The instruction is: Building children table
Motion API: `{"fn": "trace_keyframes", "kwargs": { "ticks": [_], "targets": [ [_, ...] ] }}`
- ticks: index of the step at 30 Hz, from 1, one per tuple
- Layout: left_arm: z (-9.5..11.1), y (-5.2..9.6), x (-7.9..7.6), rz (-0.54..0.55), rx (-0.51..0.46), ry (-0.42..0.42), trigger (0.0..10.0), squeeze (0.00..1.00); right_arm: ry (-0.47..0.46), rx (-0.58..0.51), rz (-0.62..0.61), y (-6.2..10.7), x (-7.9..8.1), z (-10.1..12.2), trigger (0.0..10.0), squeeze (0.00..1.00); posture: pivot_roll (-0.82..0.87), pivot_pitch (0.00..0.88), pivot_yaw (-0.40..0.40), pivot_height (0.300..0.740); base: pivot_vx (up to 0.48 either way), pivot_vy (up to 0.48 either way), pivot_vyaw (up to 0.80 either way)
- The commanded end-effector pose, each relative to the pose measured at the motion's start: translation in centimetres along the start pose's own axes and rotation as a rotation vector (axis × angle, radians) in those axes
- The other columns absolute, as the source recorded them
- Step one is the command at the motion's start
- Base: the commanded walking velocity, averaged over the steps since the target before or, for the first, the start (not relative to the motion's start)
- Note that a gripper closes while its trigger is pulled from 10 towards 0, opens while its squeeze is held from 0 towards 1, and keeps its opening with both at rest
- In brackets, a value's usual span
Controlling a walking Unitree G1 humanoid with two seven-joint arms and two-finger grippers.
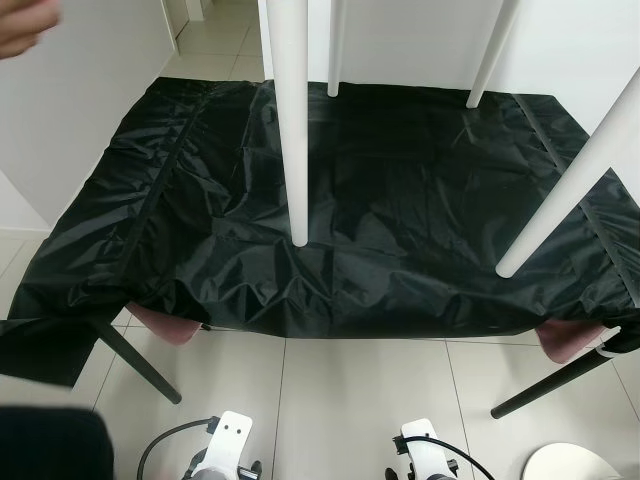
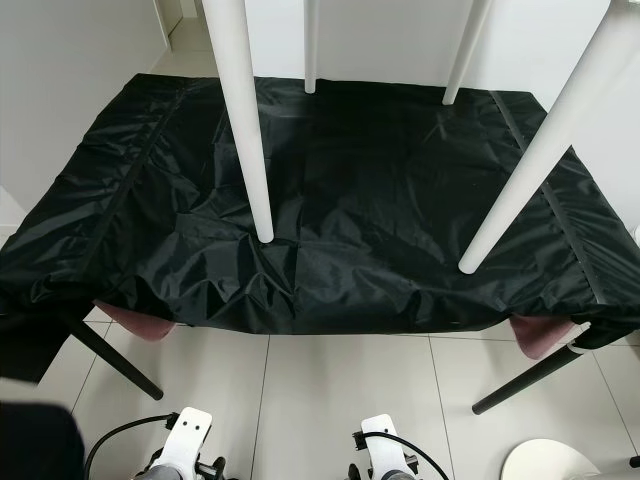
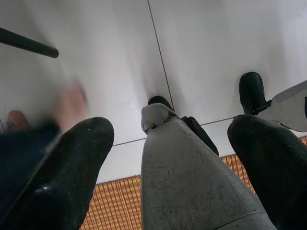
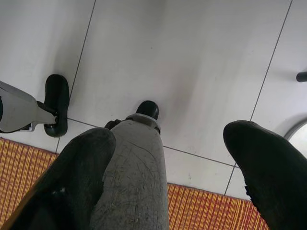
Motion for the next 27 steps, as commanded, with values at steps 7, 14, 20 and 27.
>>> {"fn": "trace_keyframes", "kwargs": {
  "ticks": [7, 14, 20, 27],
  "targets": [
    [-0.89, 0.14, -0.22, -0.015, 0.030, 0.005, 10.0, 0.00, -0.021, 0.004, 0.004, 0.15, 0.00, -0.51, 10.0, 0.00, -0.06, 0.076, 0.025, 0.740, 0.000, 0.000, 0.00],
    [-0.80, 0.11, -0.29, -0.016, 0.030, 0.004, 10.0, 0.00, -0.024, 0.010, 0.004, 0.14, 0.06, -0.55, 10.0, 0.00, -0.05, 0.074, 0.023, 0.740, 0.000, 0.000, 0.00],
    [-0.88, 0.12, -0.13, -0.005, 0.035, 0.015, 10.0, 0.00, -0.018, 0.028, 0.008, 0.13, 0.12, -0.76, 10.0, 0.00, -0.04, 0.073, 0.023, 0.740, 0.000, 0.000, -0.72],
    [-0.96, 0.13, -0.17, -0.009, 0.040, -0.003, 10.0, 0.00, -0.016, 0.029, 0.007, 0.19, -0.11, -0.89, 10.0, 0.00, -0.04, 0.071, 0.024, 0.740, 0.000, 0.000, -0.44]
  ]
}}
Point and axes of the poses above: a point about 5 cm out from each wrist's last joint towards the gripper, its own y axis pointing back from the gripper into the wrist, its own z axis along the axis of the wrist's last joint, x = y × z, the point moved 3 cm from there along -y, pointing out of the wrist towards the gripper, and after that the axes turned 2 degrees about -y, right-handed, at the moved point
